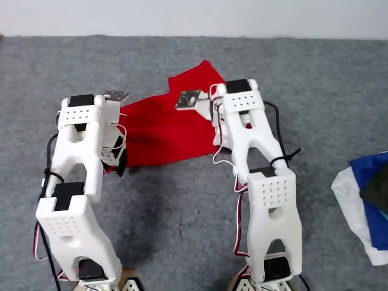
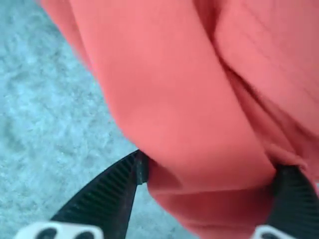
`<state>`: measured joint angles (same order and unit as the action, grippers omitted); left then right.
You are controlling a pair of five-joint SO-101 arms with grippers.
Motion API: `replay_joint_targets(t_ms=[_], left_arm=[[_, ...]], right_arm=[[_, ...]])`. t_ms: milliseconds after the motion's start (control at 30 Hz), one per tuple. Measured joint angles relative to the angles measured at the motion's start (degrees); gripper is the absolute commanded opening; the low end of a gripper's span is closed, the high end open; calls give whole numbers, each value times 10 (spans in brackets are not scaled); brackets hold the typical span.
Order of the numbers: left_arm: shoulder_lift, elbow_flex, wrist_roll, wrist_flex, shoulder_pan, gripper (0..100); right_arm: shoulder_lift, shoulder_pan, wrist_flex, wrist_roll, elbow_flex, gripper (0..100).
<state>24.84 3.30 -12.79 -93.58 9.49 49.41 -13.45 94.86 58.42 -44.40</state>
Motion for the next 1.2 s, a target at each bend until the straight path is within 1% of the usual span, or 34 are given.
replay_joint_targets(t_ms=[67, 200, 300, 433, 500, 567, 733, 800, 867, 933, 1067, 1200], left_arm=[[0, 0, 12, 0, 0, 130], [0, 0, 21, 0, 0, 130], [0, 0, 33, 4, 0, 130], [0, -3, 64, 28, 0, 125], [0, -3, 66, 39, 0, 89], [5, -3, 61, 40, 0, 14], [83, -2, -4, 47, 0, 13], [101, 6, -8, 47, -4, 13], [117, 12, -6, 47, -4, 13], [127, 23, 4, 47, -4, 12], [140, 50, 11, 44, -3, 11], [153, 105, 11, -5, -2, 11]], right_arm=[[11, 0, 23, 0, -43, 469], [37, 0, 58, 0, -109, 468], [61, 0, 58, 0, -118, 468], [99, 0, 58, 0, -118, 465], [117, 0, 58, 0, -118, 426], [127, 0, 57, 0, -127, 345], [135, 5, 55, -1, -149, 82], [135, 9, 55, -1, -152, 0], [135, 18, 55, -1, -160, 27], [141, 26, 55, -1, -172, 8], [151, 40, 55, -1, -184, 9], [152, 47, 56, -2, -184, 9]])
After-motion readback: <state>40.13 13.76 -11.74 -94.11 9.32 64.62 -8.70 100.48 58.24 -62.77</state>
